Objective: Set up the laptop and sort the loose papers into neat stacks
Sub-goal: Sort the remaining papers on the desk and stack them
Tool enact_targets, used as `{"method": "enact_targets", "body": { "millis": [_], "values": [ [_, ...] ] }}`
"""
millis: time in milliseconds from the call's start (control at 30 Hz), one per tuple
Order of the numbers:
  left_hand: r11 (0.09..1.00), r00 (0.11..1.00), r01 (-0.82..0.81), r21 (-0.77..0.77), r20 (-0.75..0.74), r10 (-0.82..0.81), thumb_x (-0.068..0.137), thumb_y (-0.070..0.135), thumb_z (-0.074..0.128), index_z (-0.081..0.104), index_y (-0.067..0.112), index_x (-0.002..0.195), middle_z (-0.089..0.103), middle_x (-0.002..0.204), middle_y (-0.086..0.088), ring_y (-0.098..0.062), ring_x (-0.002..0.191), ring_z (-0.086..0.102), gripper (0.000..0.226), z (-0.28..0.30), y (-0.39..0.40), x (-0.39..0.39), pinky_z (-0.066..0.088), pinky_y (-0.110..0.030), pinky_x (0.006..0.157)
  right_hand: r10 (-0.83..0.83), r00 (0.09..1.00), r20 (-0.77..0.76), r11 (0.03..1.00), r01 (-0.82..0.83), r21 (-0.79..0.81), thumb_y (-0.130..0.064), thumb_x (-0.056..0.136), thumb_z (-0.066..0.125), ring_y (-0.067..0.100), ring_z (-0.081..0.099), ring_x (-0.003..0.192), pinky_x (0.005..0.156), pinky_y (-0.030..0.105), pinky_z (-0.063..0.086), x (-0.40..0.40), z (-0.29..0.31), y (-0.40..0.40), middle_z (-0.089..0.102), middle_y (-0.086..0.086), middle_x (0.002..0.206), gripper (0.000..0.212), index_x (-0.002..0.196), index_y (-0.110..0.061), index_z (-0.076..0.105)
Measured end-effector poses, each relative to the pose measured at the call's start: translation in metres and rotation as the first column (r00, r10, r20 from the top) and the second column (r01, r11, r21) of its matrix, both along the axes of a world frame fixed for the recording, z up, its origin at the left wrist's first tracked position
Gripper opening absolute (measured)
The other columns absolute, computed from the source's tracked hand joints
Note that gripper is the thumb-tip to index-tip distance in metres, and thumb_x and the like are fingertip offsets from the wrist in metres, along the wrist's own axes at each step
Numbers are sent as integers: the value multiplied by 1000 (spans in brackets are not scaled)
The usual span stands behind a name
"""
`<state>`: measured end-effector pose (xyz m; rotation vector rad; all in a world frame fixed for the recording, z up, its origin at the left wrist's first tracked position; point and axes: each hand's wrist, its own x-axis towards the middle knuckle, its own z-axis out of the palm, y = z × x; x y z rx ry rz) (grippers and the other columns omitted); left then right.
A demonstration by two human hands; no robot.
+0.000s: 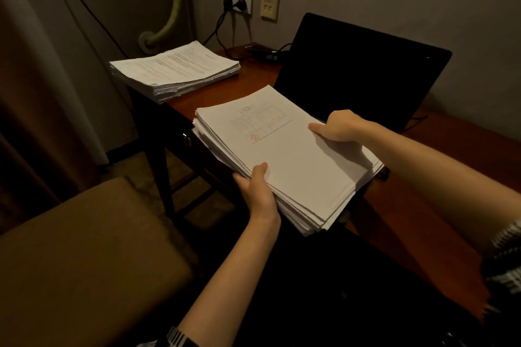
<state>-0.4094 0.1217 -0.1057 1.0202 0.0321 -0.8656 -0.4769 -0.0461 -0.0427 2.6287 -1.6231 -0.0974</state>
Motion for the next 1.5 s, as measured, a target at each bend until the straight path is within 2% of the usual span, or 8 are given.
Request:
{"method": "enact_targets", "body": {
  "millis": [167, 367, 500, 600, 767, 900, 1100, 1500],
  "values": [
    [984, 988, 96, -151, -109, -114, 65, 38, 79, 47, 17, 133, 63, 125, -10, -29, 106, 64, 78, -7, 34, 37, 50, -48, 94, 27, 998, -51, 1000, -26, 12, -53, 99, 30, 30, 57, 94, 86, 34, 40, 6, -1, 27, 60, 17, 106, 66, 90, 5, 62],
    [988, 980, 156, 2, 126, -155, 84, -4, 65, 43, 6, 135, 61, 123, -15, -32, 106, 63, 56, -6, 67, 63, 54, -49, 86, 23, 996, 83, 1000, -22, -12, -56, 98, 29, 17, 42, 55, 64, 31, 37, -1, -15, 66, 47, 7, 62, 65, 55, -9, 43],
    [991, 968, 133, 8, 213, -131, 84, -11, 61, 40, 6, 136, 57, 127, -17, -35, 110, 59, 59, -9, 82, 55, 49, -54, 92, 1, 992, 125, 998, -10, 68, -65, 92, 30, 18, 45, 59, 66, 31, 35, -12, -15, 80, 55, 12, 76, 67, 59, -9, 46],
    [990, 968, 128, -63, 223, -111, 84, -12, 60, 41, 9, 134, 58, 126, -18, -36, 108, 60, 57, -18, 90, 46, 49, -55, 91, -12, 959, 284, 991, -26, 131, -63, 90, 41, 27, 57, 94, 82, 34, 40, -23, -10, 94, 58, 18, 119, 67, 107, -2, 61],
    [955, 928, 208, -211, 351, -124, 83, -3, 62, 45, 12, 132, 63, 120, -11, -30, 106, 64, 54, -25, 95, 30, 54, -49, 86, -156, 703, 693, 837, -279, 472, -66, 76, 64, 17, 54, 114, 87, 30, 44, -67, 1, 102, 52, -8, 126, 79, 134, -15, 47],
    [921, 834, 290, -258, 540, -112, 71, 4, 76, 50, 24, 120, 66, 110, 5, -12, 97, 68, 59, 7, 81, 12, 56, -25, 73, -175, 445, 878, 861, -364, 355, -23, 82, 71, 16, 65, 94, 65, 15, 51, -115, 23, 111, 67, 0, 103, 29, 108, -16, 59],
    [792, 585, 544, -277, 802, -122, 81, 3, 71, 48, 28, 124, 61, 118, 8, -7, 107, 62, 54, 70, 17, -50, 54, -25, 81, -45, 89, 995, 988, -145, 58, -17, 81, 71, 1, 68, 85, 67, 18, 53, -210, 57, 113, 67, -7, 103, 32, 110, -19, 59],
    [596, 409, 785, -168, 864, -295, 71, 30, 74, 49, 38, 118, 59, 114, 13, -1, 104, 60, 53, 64, -81, -190, 53, -18, 77, -30, -89, 996, 961, 271, 53, -22, 78, 74, -2, 67, 84, 63, 15, 52, -345, 22, 117, 69, -3, 98, 24, 99, -22, 62]
  ]
}}
